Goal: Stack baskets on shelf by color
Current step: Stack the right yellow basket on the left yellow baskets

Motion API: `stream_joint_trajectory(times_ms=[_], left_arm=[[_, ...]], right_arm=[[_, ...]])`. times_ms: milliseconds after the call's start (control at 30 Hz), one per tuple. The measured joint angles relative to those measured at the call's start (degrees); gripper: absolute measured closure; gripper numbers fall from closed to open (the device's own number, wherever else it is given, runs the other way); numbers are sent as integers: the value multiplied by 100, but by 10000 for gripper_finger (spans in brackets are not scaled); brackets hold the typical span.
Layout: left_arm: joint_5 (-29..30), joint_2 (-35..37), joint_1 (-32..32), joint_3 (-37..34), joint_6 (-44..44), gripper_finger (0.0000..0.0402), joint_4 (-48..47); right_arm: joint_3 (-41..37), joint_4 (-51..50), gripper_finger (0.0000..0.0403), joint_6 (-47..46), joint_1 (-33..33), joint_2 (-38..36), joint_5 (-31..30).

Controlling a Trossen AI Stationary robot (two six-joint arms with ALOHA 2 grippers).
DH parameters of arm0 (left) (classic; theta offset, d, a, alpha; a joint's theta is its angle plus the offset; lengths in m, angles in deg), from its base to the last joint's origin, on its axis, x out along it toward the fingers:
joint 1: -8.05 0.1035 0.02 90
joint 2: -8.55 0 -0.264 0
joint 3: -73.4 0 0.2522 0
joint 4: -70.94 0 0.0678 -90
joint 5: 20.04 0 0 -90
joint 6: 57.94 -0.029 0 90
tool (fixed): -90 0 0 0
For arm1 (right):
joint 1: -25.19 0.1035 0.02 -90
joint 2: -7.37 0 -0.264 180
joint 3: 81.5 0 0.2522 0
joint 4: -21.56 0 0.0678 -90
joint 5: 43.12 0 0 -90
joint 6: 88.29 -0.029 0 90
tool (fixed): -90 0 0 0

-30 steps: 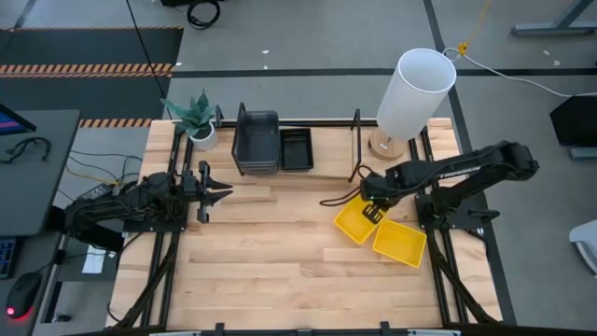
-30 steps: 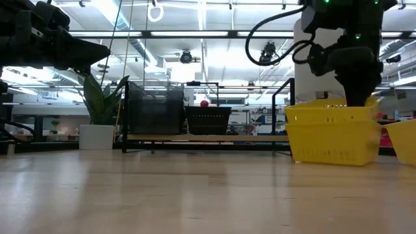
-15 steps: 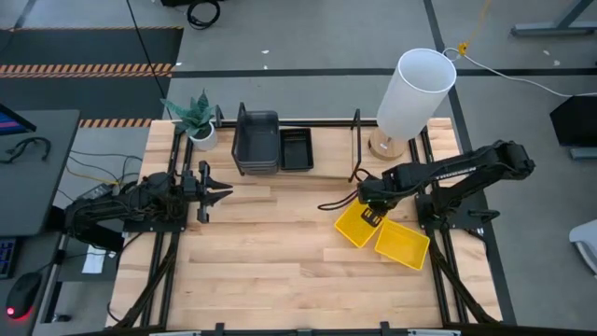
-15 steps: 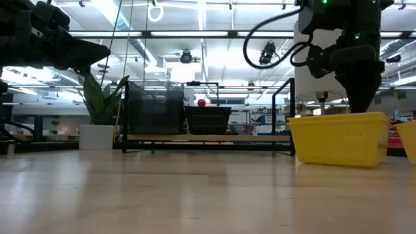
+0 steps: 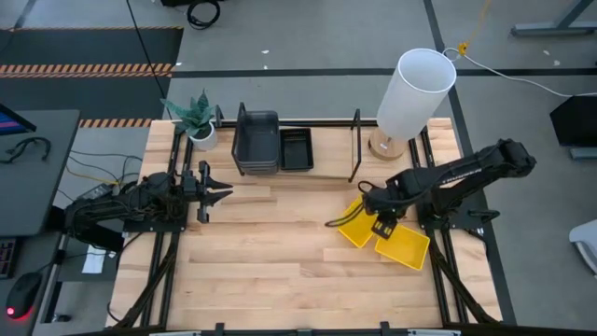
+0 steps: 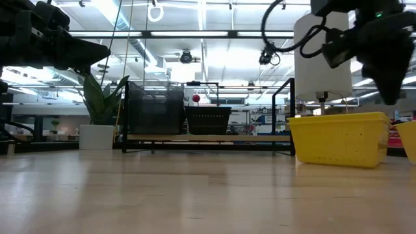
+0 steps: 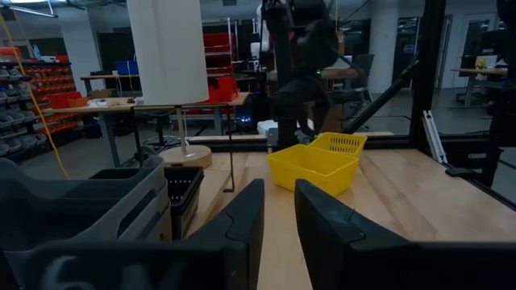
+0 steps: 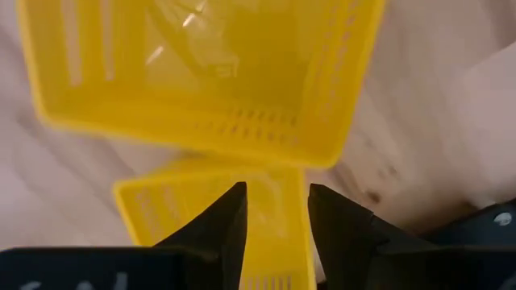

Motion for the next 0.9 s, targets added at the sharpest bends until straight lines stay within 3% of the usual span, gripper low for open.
stream_joint_trajectory(times_ms=[400, 900], left_arm=[[1, 2, 0, 0, -2, 326, 0], [0, 1, 0, 0, 0, 328, 0]], right_arm=[[-54, -351, 269, -661, 856, -34, 86], [-1536, 382, 287, -1397, 877, -1230, 100]])
